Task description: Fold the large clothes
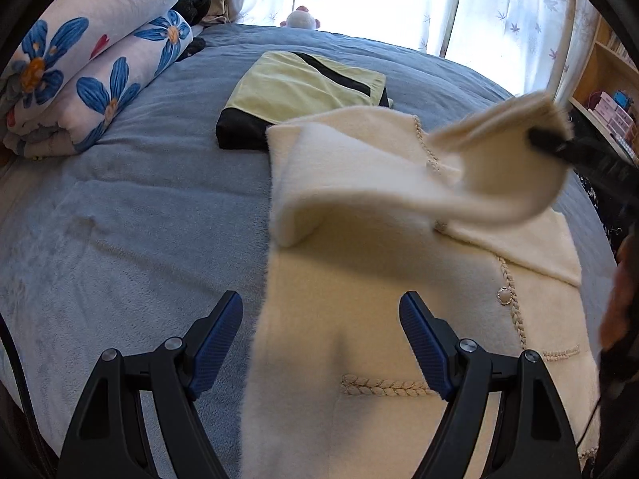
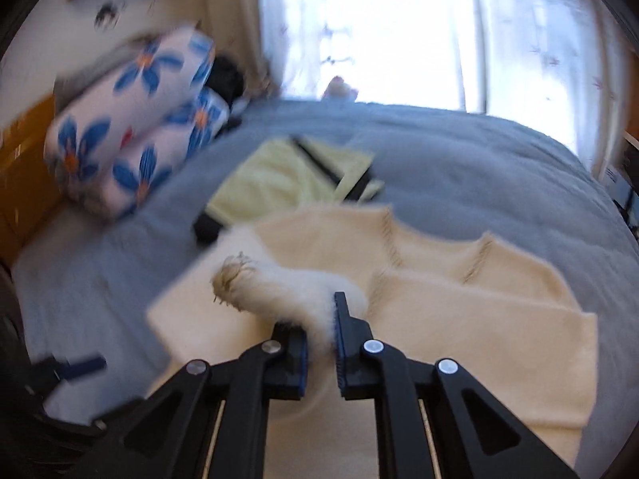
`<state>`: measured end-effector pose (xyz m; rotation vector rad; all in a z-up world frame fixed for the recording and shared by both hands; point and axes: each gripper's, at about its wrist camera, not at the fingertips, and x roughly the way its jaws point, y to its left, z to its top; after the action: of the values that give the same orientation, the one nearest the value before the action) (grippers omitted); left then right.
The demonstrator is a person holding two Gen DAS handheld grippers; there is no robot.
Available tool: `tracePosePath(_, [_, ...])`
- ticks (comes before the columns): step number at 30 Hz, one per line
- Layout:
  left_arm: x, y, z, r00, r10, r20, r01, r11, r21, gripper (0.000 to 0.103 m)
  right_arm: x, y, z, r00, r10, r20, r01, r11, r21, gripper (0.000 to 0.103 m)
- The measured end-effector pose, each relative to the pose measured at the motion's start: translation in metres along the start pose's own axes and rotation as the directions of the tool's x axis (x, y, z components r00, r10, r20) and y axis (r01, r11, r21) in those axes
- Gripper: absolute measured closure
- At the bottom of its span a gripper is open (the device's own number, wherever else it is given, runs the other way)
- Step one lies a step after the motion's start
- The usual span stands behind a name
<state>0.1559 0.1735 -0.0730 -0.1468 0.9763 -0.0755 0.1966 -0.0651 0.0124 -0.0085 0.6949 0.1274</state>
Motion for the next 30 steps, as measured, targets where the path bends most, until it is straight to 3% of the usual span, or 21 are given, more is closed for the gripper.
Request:
tracePosePath(2, [0.000, -0.001, 0.000, 1.000, -0.004, -0.001, 0.004, 1.000, 0.007, 0.024, -0.013, -0.038, 0.001, 0.999, -0.037, 0.009, 0.036, 0.997, 0.074, 0.093])
tracePosePath(4, [0.002, -0.003, 0.000, 1.000, -0.008, -0.006, 0.008, 1.000, 0.018, 0.024, -0.013, -0.070, -0.011, 0.996, -0.082, -0.037, 0.086, 0.989, 0.123, 0.092])
tracePosePath(5, [0.002, -0.004, 0.001, 1.000, -0.010, -0.010, 0.010, 1.000, 0.023, 0.024, -0.008, -0.088, -0.024, 0.990, -0.109, -0.091, 0.121, 0.981, 0.149, 0.087])
tracePosePath(6, [0.004, -0.006, 0.001, 1.000, -0.011, -0.017, 0.011, 0.999, 0.030, 0.024, 0.000, -0.107, -0.039, 0.977, -0.134, -0.165, 0.163, 0.971, 0.174, 0.072])
tracePosePath(8, [0.009, -0.008, 0.005, 0.999, -0.012, -0.034, 0.013, 0.999, 0.048, 0.024, 0.010, -0.137, -0.073, 0.950, -0.138, -0.281, 0.204, 0.953, 0.223, 0.057])
tracePosePath(11, [0.018, -0.012, 0.013, 0.998, -0.014, -0.063, 0.020, 0.996, 0.090, 0.024, 0.011, -0.166, -0.109, 0.925, -0.116, -0.362, 0.224, 0.935, 0.273, 0.057])
tracePosePath(13, [0.027, -0.011, 0.024, 0.996, -0.019, -0.085, 0.029, 0.993, 0.115, 0.024, 0.009, -0.179, -0.118, 0.923, -0.091, -0.373, 0.214, 0.929, 0.302, 0.057])
tracePosePath(17, [0.058, 0.001, 0.058, 0.994, 0.011, -0.112, 0.005, 0.991, 0.136, 0.024, 0.018, -0.193, -0.107, 0.937, -0.036, -0.346, 0.164, 0.923, 0.348, 0.054])
tracePosePath(24, [0.137, 0.037, 0.119, 0.986, 0.003, -0.165, 0.005, 0.999, 0.052, 0.024, 0.081, -0.201, -0.058, 0.951, 0.076, -0.300, 0.053, 0.915, 0.400, 0.051])
tracePosePath(30, [0.192, 0.047, 0.132, 0.973, -0.019, -0.229, 0.019, 1.000, -0.003, 0.024, 0.142, -0.214, -0.045, 0.934, 0.069, -0.351, 0.082, 0.914, 0.397, 0.051])
